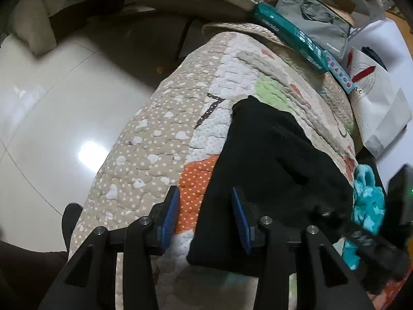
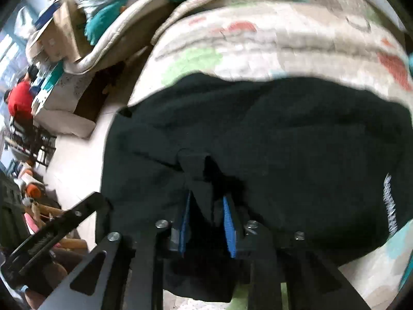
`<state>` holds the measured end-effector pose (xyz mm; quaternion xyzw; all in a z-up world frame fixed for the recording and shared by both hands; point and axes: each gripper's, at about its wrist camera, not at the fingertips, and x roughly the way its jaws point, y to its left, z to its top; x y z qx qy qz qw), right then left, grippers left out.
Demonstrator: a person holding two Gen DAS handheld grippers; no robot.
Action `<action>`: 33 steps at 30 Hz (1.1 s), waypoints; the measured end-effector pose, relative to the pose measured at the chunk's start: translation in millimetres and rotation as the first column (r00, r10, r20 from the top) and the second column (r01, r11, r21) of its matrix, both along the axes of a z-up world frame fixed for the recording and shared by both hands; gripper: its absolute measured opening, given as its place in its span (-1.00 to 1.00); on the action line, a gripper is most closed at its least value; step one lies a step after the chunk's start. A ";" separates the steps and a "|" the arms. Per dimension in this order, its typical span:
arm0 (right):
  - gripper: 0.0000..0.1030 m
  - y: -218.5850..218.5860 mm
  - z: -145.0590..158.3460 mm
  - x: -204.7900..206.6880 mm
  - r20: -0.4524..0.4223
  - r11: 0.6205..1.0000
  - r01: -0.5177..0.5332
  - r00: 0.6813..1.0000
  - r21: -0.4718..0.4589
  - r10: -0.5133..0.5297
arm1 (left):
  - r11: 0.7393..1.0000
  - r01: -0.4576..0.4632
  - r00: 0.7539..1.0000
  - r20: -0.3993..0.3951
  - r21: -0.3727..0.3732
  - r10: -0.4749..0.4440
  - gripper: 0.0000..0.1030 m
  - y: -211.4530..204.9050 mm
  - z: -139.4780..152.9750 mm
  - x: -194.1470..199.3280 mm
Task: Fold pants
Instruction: 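Lay the folded pants down and open both tools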
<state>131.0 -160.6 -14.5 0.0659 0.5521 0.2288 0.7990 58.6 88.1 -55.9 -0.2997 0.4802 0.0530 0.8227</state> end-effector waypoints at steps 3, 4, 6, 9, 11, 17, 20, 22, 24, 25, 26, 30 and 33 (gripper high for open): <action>-0.68 -2.2 19.2 5.0 0.061 1.000 0.003 0.998 0.015 -0.003 | 1.000 -0.003 1.000 -0.008 -0.006 0.003 -0.22 -0.9 -2.7 3.6; -0.68 -4.3 22.6 10.0 0.077 1.000 0.013 0.997 0.015 -0.014 | 1.000 0.000 1.000 -0.008 -0.002 0.000 -0.22 -2.9 -2.8 4.4; -0.67 -6.7 22.6 19.4 0.088 0.999 0.042 0.995 -0.002 -0.041 | 1.000 0.015 1.000 -0.003 0.007 -0.015 -0.16 -6.8 -2.0 4.6; -0.44 -6.8 11.8 24.0 0.082 0.994 0.044 0.996 -0.097 -0.036 | 0.998 0.027 1.000 -0.002 0.047 -0.027 -0.15 -12.2 -1.0 3.7; -0.30 -20.8 16.2 12.9 0.120 0.990 0.070 0.991 -0.126 -0.055 | 0.998 0.028 0.999 -0.021 0.064 -0.026 -0.10 -14.2 -4.2 5.1; -0.30 -28.7 25.7 -18.8 0.138 0.999 0.030 0.990 0.013 -0.032 | 0.995 0.016 0.998 -0.067 0.103 -0.009 0.05 -15.8 -10.6 8.4; -0.28 -22.2 -9.9 -16.0 0.022 0.999 0.019 1.000 -0.043 -0.018 | 0.993 0.003 0.999 -0.050 0.122 0.003 0.05 -10.2 -4.9 4.4; -0.17 -32.3 -9.7 -24.1 0.050 0.999 0.048 0.998 0.002 -0.048 | 0.989 -0.013 0.999 -0.040 0.150 0.019 0.05 -5.9 0.4 1.8; 0.20 -40.4 -3.6 -32.1 0.078 0.997 0.073 0.994 -0.027 -0.071 | 0.984 -0.023 0.999 -0.029 0.179 0.029 0.05 -4.0 5.8 1.9; 0.21 -47.4 1.6 -40.7 0.117 0.996 0.085 0.990 -0.041 -0.080 | 0.981 -0.024 0.999 -0.020 0.194 0.028 0.05 -4.5 9.3 1.9; 0.21 -52.0 4.4 -47.7 0.146 0.994 0.089 0.986 -0.056 -0.080 | 0.979 -0.022 1.000 -0.009 0.204 0.024 0.05 -6.1 12.6 1.4; 0.21 -71.8 10.3 -72.3 0.234 0.982 0.113 0.969 -0.149 -0.076 | 0.962 0.006 0.999 0.029 0.272 -0.014 0.05 -18.3 24.2 0.4; 0.21 -80.3 9.9 -78.9 0.236 0.978 0.138 0.967 -0.155 -0.099 | 0.947 0.030 0.997 0.054 0.320 -0.050 0.05 -28.6 30.3 -1.4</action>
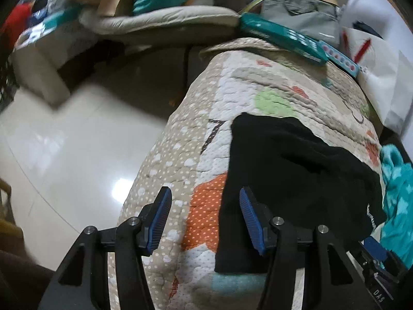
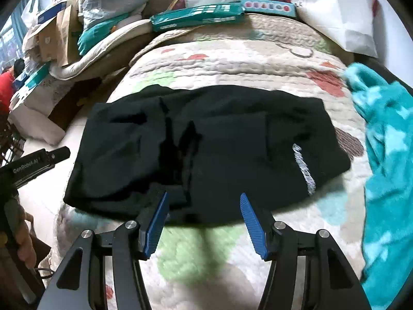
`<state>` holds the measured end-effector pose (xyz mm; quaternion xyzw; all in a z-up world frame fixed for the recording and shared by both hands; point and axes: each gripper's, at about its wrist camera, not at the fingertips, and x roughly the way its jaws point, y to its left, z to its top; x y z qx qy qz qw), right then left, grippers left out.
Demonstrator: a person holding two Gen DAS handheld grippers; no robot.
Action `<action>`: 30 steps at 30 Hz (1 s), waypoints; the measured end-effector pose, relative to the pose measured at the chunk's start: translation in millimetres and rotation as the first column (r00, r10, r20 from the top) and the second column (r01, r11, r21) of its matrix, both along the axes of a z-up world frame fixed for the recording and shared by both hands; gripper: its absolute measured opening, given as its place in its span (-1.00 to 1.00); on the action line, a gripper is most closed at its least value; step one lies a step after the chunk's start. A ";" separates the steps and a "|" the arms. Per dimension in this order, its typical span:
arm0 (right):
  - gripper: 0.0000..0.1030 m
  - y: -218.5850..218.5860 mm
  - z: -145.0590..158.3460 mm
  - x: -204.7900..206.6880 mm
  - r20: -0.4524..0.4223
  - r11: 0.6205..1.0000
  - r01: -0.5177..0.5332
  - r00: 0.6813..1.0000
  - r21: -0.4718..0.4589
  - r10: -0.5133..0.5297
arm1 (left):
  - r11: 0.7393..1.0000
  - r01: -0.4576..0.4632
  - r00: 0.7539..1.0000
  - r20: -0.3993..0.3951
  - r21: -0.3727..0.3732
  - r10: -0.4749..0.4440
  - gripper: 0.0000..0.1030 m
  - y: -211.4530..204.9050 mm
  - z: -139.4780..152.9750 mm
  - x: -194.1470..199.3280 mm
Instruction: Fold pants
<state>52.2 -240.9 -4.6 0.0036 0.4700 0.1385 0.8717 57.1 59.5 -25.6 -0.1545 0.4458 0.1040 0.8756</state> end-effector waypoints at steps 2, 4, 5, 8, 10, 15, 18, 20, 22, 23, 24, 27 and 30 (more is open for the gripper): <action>0.21 -1.8 -1.3 3.0 -0.013 1.000 0.010 1.000 0.008 -0.009 | 1.000 0.014 1.000 0.007 0.024 -0.014 0.05 -4.9 1.1 0.3; 0.21 -4.7 -2.3 3.2 -0.015 1.000 0.018 1.000 0.012 -0.017 | 0.998 0.023 1.000 0.011 0.056 -0.024 0.05 -8.3 0.7 -0.5; 0.21 -3.4 -1.9 1.8 -0.014 1.000 0.020 1.000 0.015 -0.019 | 0.997 0.026 1.000 0.012 0.067 -0.027 0.05 -9.2 0.2 -1.2; 0.23 -4.3 -2.2 0.8 -0.018 0.999 0.021 1.000 0.024 -0.020 | 0.995 0.027 1.000 0.008 0.100 -0.027 0.05 -11.3 -3.4 -2.4; 0.24 -7.3 -3.9 1.4 -0.028 0.999 0.027 0.999 0.037 -0.026 | 0.990 0.017 1.000 0.005 0.139 -0.018 0.05 -13.1 -7.0 -3.6; 0.24 -18.1 -3.5 4.8 -0.033 0.994 0.056 0.998 0.095 -0.053 | 0.989 0.026 0.999 -0.048 0.145 -0.019 0.05 -13.4 -5.7 -4.2; 0.26 -45.3 -5.0 11.5 -0.092 0.970 0.131 0.989 0.205 -0.114 | 0.992 0.085 0.996 -0.021 0.090 -0.084 0.05 -23.3 19.2 2.6; 0.26 -73.1 -10.5 14.2 -0.125 0.939 0.216 0.974 0.268 -0.189 | 0.973 0.179 0.983 0.001 0.144 -0.181 0.05 -47.5 41.0 18.3; 0.26 -102.2 -16.1 15.8 -0.145 0.902 0.303 0.952 0.308 -0.270 | 0.944 0.270 0.961 -0.001 0.191 -0.275 0.06 -76.7 57.8 39.0; 0.26 -114.9 -19.0 16.3 -0.159 0.878 0.343 0.938 0.334 -0.307 | 0.924 0.322 0.945 -0.009 0.208 -0.327 0.12 -93.9 64.8 51.7; 0.26 -127.2 -21.7 16.8 -0.175 0.847 0.380 0.925 0.372 -0.338 | 0.909 0.358 0.932 -0.014 0.213 -0.363 0.20 -106.0 69.2 61.0; 0.27 -158.1 -31.1 14.2 -0.190 0.742 0.484 0.873 0.464 -0.450 | 0.839 0.500 0.864 -0.061 0.214 -0.500 0.25 -162.5 74.4 100.1; 0.27 -164.0 -40.4 19.1 -0.198 0.690 0.509 0.853 0.514 -0.482 | 0.759 0.621 0.783 -0.135 0.194 -0.607 0.25 -220.2 63.5 135.8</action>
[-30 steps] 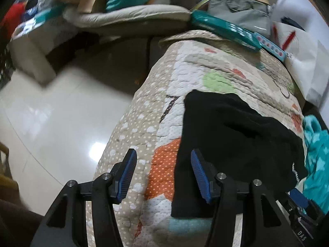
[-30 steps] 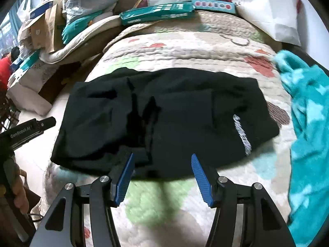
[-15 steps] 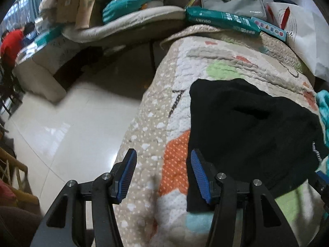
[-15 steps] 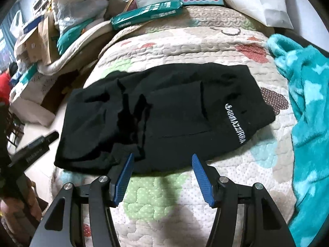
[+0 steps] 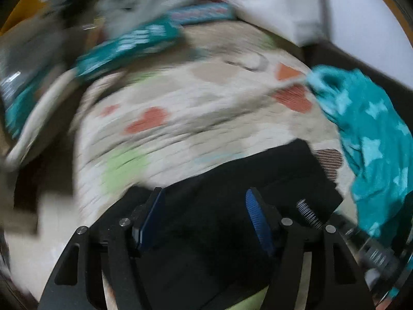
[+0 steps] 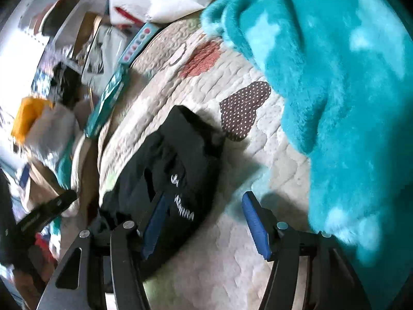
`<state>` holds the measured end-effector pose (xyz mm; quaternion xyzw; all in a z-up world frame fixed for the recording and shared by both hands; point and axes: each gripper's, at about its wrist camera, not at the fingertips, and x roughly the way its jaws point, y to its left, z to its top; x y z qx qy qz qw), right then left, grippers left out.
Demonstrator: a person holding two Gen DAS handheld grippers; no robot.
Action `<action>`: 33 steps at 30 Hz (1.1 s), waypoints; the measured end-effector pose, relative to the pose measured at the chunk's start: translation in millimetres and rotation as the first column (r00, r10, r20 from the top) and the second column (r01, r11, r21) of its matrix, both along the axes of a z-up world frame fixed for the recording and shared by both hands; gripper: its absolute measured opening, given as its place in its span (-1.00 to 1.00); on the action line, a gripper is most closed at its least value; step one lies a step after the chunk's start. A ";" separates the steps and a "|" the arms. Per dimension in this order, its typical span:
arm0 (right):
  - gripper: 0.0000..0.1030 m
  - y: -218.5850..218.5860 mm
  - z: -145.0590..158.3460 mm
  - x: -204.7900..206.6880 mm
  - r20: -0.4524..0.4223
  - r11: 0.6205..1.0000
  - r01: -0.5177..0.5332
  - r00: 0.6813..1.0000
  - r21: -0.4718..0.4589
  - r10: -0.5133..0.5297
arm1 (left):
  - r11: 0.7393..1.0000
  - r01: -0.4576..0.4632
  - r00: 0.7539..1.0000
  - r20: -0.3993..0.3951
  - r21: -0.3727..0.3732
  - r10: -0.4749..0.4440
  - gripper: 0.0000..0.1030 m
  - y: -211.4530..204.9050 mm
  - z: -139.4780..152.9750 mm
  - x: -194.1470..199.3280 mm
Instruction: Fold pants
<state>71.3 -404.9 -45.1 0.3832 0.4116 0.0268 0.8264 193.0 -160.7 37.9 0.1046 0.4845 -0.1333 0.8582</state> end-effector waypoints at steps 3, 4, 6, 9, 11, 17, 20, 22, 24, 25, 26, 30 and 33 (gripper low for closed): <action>0.27 5.1 -8.9 11.3 0.005 1.000 0.012 1.000 0.018 -0.012 | 0.992 0.125 0.990 -0.070 0.035 -0.122 0.25 -54.8 -23.2 29.7; 0.27 6.4 -11.1 15.5 0.004 1.000 0.011 1.000 0.009 -0.011 | 0.987 0.158 0.984 -0.091 0.034 -0.155 0.25 -68.2 -31.2 36.0; 0.27 10.6 -13.5 22.1 0.017 1.000 0.008 1.000 -0.021 -0.008 | 0.973 0.231 0.966 -0.127 0.025 -0.226 0.25 -93.8 -48.1 47.3; 0.29 13.7 -13.7 32.2 0.050 0.998 0.003 0.999 -0.066 0.000 | 0.948 0.318 0.938 -0.153 0.021 -0.311 0.25 -119.1 -66.1 57.6; 0.29 14.3 -14.6 40.6 0.068 0.996 0.009 0.998 -0.093 -0.003 | 0.935 0.353 0.924 -0.165 0.018 -0.345 0.25 -128.5 -74.4 64.1; 0.30 23.0 -13.7 56.7 0.092 0.991 0.017 0.996 -0.132 -0.005 | 0.937 0.350 0.910 -0.229 -0.021 -0.345 0.41 -140.2 -97.6 78.3; 0.20 20.7 -12.6 57.6 0.069 0.993 0.011 0.998 -0.115 -0.003 | 0.928 0.370 0.902 -0.226 -0.033 -0.368 -0.22 -144.9 -92.7 75.0; 0.00 20.9 -10.5 57.7 0.053 0.993 0.003 0.999 -0.120 0.003 | 0.917 0.398 0.895 -0.210 -0.025 -0.394 -0.67 -148.5 -85.0 68.6; -0.29 19.7 -9.3 57.0 0.041 0.993 -0.001 0.999 -0.114 0.006 | 0.911 0.413 0.896 -0.178 0.000 -0.406 -0.73 -147.2 -75.1 59.4; -0.37 18.4 -8.8 56.3 0.037 0.995 -0.005 0.999 -0.097 0.008 | 0.913 0.407 0.901 -0.165 0.007 -0.400 -0.74 -144.4 -69.5 56.1; -0.58 16.6 -6.8 55.5 0.030 0.996 -0.007 0.999 -0.083 0.009 | 0.916 0.400 0.905 -0.156 0.000 -0.395 -0.74 -140.7 -62.8 53.1; -0.58 15.8 5.3 50.1 0.062 0.999 -0.034 0.997 -0.038 0.036 | 0.929 0.370 0.922 -0.112 -0.031 -0.371 -0.74 -122.3 -34.8 41.6; -0.60 24.5 21.0 46.4 0.101 0.997 -0.069 0.992 -0.042 0.073 | 0.939 0.339 0.936 -0.079 -0.050 -0.342 -0.74 -95.5 -15.1 35.2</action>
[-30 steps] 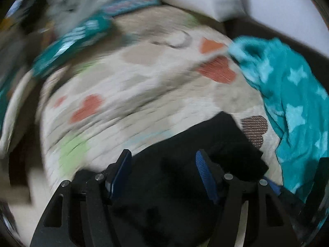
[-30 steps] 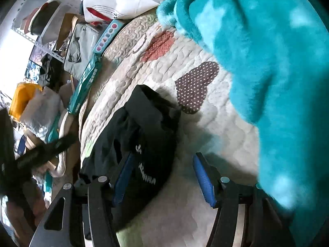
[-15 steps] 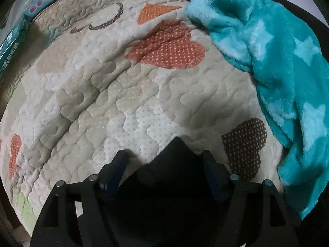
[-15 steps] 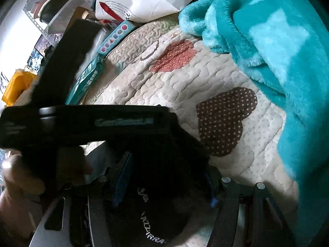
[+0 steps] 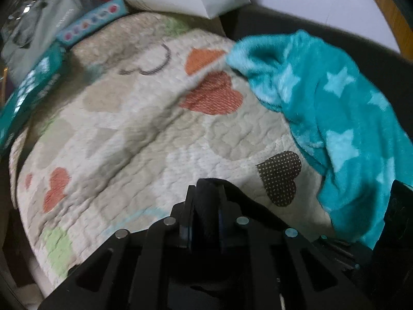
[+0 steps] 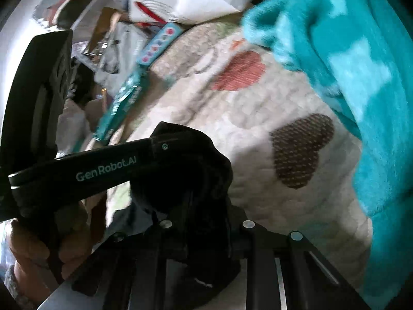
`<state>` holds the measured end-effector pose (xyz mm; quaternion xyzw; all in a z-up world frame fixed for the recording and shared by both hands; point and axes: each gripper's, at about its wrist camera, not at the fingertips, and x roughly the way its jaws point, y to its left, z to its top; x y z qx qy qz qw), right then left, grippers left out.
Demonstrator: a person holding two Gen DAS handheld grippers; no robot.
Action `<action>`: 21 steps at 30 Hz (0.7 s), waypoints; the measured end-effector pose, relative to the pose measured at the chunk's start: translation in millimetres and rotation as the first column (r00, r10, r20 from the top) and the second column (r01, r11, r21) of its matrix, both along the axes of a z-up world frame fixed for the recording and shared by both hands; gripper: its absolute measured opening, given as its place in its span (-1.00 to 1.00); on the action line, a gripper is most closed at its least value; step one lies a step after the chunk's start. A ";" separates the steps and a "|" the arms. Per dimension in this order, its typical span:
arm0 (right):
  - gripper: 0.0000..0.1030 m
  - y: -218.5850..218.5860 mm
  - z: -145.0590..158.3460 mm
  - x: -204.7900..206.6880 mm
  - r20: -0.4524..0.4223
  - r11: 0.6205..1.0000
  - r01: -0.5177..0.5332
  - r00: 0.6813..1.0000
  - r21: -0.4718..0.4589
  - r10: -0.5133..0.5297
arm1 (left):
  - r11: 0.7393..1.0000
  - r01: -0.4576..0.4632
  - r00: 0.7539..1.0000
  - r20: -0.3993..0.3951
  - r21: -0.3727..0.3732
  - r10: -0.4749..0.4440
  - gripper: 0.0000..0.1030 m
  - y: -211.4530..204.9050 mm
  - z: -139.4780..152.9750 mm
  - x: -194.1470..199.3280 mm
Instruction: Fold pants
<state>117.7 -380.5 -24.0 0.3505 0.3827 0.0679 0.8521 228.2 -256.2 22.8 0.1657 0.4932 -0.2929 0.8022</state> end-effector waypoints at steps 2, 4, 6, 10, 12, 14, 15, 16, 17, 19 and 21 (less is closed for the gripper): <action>-0.61 10.3 13.7 -2.7 0.035 0.999 -0.036 0.999 -0.006 0.036 | 0.999 -0.032 0.999 -0.002 -0.040 0.032 -0.74 20.1 13.2 -2.5; -0.61 21.3 26.6 -6.6 0.061 0.997 -0.071 0.996 -0.019 0.072 | 0.995 -0.061 0.998 0.001 -0.073 0.061 -0.74 44.1 23.1 -6.9; -0.61 38.5 44.9 -11.5 0.090 0.991 -0.121 0.988 -0.050 0.125 | 0.990 -0.093 0.996 0.005 -0.110 0.094 -0.74 69.6 33.6 -11.2; -0.62 79.5 72.9 -17.9 0.129 0.968 -0.220 0.963 -0.122 0.235 | 0.966 -0.174 0.984 -0.008 -0.192 0.176 -0.74 126.9 46.6 -20.6; -0.62 100.6 80.2 -17.4 0.127 0.952 -0.272 0.949 -0.142 0.290 | 0.954 -0.208 0.978 -0.014 -0.214 0.210 -0.74 149.7 46.4 -23.9; -0.62 122.5 84.2 -17.0 0.119 0.933 -0.319 0.933 -0.165 0.340 | 0.939 -0.249 0.968 -0.027 -0.236 0.250 -0.74 176.0 42.3 -27.7; -0.62 133.3 85.9 -16.0 0.114 0.923 -0.342 0.924 -0.175 0.364 | 0.928 -0.271 0.962 -0.041 -0.254 0.270 -0.74 189.1 39.0 -28.9; -0.62 142.7 88.1 -16.2 0.110 0.914 -0.362 0.916 -0.184 0.385 | 0.912 -0.300 0.953 -0.062 -0.279 0.295 -0.74 205.4 34.4 -30.2; -0.62 155.1 89.2 -15.4 0.103 0.901 -0.387 0.906 -0.198 0.411 | 0.895 -0.326 0.945 -0.083 -0.303 0.316 -0.74 219.8 29.8 -31.1; -0.62 179.7 88.1 -14.6 0.085 0.871 -0.438 0.881 -0.221 0.465 | 0.861 -0.372 0.928 -0.120 -0.346 0.352 -0.74 245.3 20.4 -34.4; -0.62 204.6 84.4 -15.7 0.064 0.837 -0.486 0.855 -0.249 0.515 | 0.834 -0.407 0.913 -0.145 -0.372 0.381 -0.74 266.0 11.3 -39.0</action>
